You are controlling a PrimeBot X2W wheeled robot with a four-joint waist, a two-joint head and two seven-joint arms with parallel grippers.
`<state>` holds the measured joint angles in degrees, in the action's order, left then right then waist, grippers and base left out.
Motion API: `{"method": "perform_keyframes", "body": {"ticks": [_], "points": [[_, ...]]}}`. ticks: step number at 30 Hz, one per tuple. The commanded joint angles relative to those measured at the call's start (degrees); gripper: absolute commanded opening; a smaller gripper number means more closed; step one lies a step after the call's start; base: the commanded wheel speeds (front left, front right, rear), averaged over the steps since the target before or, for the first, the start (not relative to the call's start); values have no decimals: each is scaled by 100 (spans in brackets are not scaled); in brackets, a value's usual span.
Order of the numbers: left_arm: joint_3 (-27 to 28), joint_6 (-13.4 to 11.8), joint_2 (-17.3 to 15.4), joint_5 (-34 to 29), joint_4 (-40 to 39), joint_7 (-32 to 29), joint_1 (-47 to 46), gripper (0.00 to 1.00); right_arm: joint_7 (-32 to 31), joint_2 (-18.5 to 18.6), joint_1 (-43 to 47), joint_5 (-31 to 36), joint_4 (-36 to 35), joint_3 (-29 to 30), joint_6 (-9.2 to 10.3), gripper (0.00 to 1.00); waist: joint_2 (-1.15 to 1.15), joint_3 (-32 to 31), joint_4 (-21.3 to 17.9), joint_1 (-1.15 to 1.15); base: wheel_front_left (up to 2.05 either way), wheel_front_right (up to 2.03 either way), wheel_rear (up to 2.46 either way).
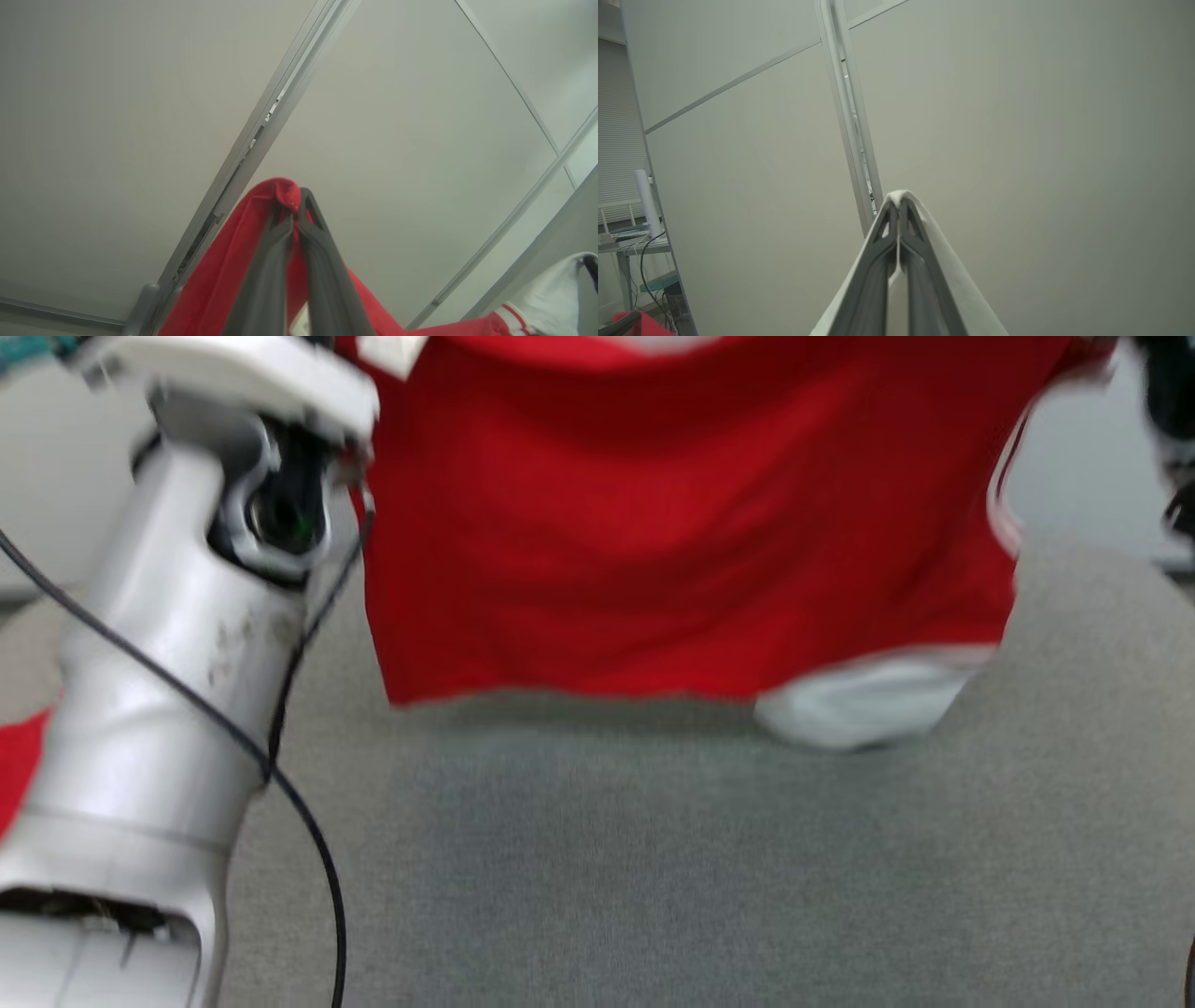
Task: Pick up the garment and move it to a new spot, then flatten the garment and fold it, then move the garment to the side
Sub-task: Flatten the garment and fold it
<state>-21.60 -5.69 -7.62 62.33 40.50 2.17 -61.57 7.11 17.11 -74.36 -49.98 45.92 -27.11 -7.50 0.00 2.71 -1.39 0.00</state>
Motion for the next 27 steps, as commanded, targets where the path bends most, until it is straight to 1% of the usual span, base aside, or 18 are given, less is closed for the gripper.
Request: {"method": "perform_keyframes", "body": {"ticks": [1,5,8,10,11,13,14,17,19,22,27], "points": [[14,35,51,-61,156,101,-260,0,78,-50,-174,64,178,-1,2,0,0,804,8,0,0,0,0],[88,260,198,-148,607,611,-1245,0,437,-159,-1143,402,693,-50,1,0,0,1320,92,0,0,0,0],[129,511,305,-277,896,1088,-1773,0,732,-274,-1640,651,1035,27,2,0,0,1620,137,0,0,0,0],[249,723,347,-354,999,1249,-2039,0,806,-361,-1829,710,982,130,2,0,0,1782,167,0,0,0,0],[343,796,362,-375,1037,1283,-2122,0,816,-310,-1941,787,751,285,1,0,0,1871,181,0,0,0,0],[569,883,392,-547,992,1296,-2238,0,821,-237,-1821,1003,345,661,2,0,0,2047,191,0,0,0,0],[657,913,416,-668,974,1295,-2207,0,817,-284,-1620,1094,202,826,2,0,0,2127,198,0,0,0,0],[894,983,439,-953,1014,1298,-1971,0,808,-395,-1179,1358,-9,1027,1,0,0,2301,206,0,0,0,0],[973,1009,439,-1019,1023,1299,-1919,0,809,-393,-1091,1388,-39,1070,1,0,0,2352,204,0,0,0,0],[1076,1074,465,-1189,1106,1300,-1746,0,810,-425,-700,1419,-11,1126,1,0,0,2480,180,0,0,0,0],[885,1152,453,-1265,1360,1301,-1389,0,811,-484,-163,1291,53,1028,2,0,0,2556,140,0,0,0,0]]}}
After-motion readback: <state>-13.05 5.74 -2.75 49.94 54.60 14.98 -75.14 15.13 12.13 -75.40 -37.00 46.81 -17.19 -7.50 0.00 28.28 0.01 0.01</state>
